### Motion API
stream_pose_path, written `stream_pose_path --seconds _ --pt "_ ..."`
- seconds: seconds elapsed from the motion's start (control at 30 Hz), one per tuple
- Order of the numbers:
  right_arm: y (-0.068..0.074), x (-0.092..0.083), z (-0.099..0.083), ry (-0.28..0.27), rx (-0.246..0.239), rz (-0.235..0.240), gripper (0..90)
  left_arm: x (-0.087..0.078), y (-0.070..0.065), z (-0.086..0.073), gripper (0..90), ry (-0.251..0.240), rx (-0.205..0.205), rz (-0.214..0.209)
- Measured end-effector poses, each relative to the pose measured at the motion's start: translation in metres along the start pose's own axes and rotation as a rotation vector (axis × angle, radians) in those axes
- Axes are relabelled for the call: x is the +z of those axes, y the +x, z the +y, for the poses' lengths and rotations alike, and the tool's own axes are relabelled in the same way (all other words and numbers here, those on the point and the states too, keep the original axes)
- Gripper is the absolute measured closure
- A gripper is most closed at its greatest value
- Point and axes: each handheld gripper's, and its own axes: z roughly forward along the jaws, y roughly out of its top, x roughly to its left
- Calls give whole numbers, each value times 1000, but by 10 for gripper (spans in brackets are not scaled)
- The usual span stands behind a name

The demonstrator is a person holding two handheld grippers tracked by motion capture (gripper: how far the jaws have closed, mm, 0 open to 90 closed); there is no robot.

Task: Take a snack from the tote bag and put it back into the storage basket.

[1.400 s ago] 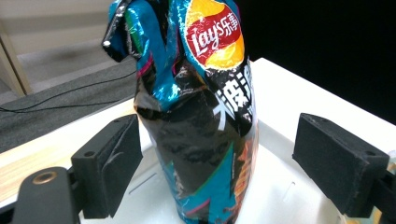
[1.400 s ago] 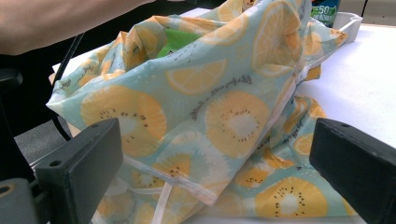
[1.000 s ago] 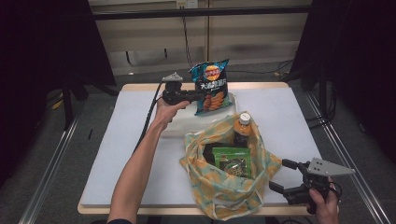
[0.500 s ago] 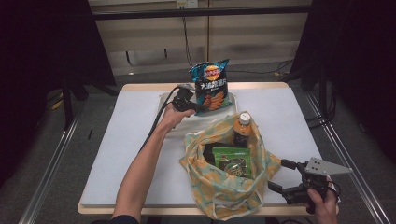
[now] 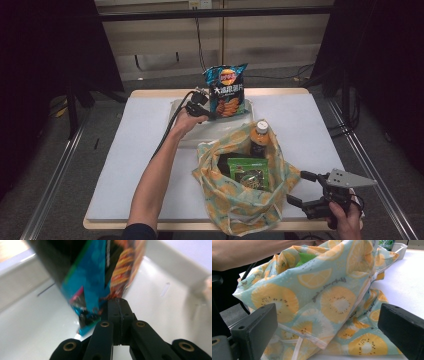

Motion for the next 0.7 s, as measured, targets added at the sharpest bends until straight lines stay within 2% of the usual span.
stream_pose_path --seconds 0.03,0.1,0.13,0.17,0.2,0.23,0.37,0.4,0.47,0.5,0.57,0.63,0.7 --pt "0 0 0 -1 -1 1 19 2 0 -2 900 -15 -33 6" --pt "1 0 0 0 -1 1 19 4 2 -3 900 -11 -36 6" --pt "1 0 0 0 -2 1 19 4 4 -2 900 16 -1 12" --pt "0 0 0 -3 -1 2 19 6 2 -2 900 -14 -32 14" --pt "0 0 0 -4 0 2 19 6 4 -1 900 2 -14 5" --pt "0 0 0 -3 -1 1 19 9 2 -1 900 -20 -38 5" --pt "-1 0 0 -1 -1 1 19 13 0 3 900 -2 -13 9" --pt "-1 0 0 -4 -3 1 19 14 0 2 900 -11 -28 10" --pt "-1 -1 0 -5 -2 -1 19 15 -2 2 895 -21 -30 -1" --pt "-1 -1 0 -6 0 -1 19 14 -3 2 872 -4 -20 1" --pt "-1 -2 0 -5 0 -1 19 10 -6 1 866 -24 -20 -6" --pt "-1 -2 0 -7 -1 -4 19 2 -10 0 864 -74 -29 -40" --pt "-1 -2 0 -7 0 -5 19 -6 -15 -1 854 -91 -18 -49"
